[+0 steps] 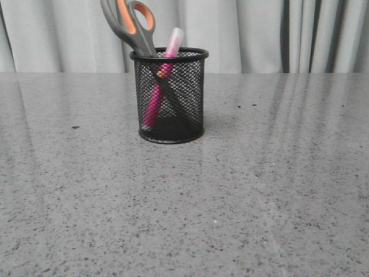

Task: Put pen and scissors into bin

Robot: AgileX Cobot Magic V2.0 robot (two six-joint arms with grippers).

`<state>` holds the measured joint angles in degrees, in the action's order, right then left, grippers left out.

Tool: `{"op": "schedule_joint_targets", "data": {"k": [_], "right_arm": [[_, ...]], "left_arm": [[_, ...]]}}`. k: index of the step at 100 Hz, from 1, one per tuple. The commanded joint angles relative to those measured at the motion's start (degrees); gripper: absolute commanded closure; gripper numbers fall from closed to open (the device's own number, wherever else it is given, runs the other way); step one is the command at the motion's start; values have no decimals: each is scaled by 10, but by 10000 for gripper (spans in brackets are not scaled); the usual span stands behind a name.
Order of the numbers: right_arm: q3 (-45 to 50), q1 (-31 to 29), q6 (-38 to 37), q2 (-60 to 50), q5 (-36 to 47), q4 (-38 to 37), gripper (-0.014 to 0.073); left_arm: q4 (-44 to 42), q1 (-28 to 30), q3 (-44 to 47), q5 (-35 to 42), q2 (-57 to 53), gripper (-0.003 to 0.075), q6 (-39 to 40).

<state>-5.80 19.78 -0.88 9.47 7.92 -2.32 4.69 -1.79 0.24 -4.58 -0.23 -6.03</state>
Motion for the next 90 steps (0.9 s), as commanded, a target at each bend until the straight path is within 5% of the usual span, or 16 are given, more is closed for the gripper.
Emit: {"op": "schedule_joint_targets", "data": {"k": [1, 29, 42, 60, 90], "right_arm": [[-15, -4, 5, 5, 41, -2, 659], [-15, -16, 20, 5, 21, -4, 659], [-15, -93, 19, 5, -66, 28, 659], [-3, -170, 43, -25, -84, 17, 659], [73, -179, 44, -106, -117, 17, 659]], "left_arm": [[5, 2, 14, 46, -18, 740, 7], [5, 2, 14, 46, -18, 740, 7], [5, 2, 14, 46, -18, 740, 7], [5, 2, 14, 46, -18, 740, 7], [5, 2, 14, 46, -18, 740, 7]]}}
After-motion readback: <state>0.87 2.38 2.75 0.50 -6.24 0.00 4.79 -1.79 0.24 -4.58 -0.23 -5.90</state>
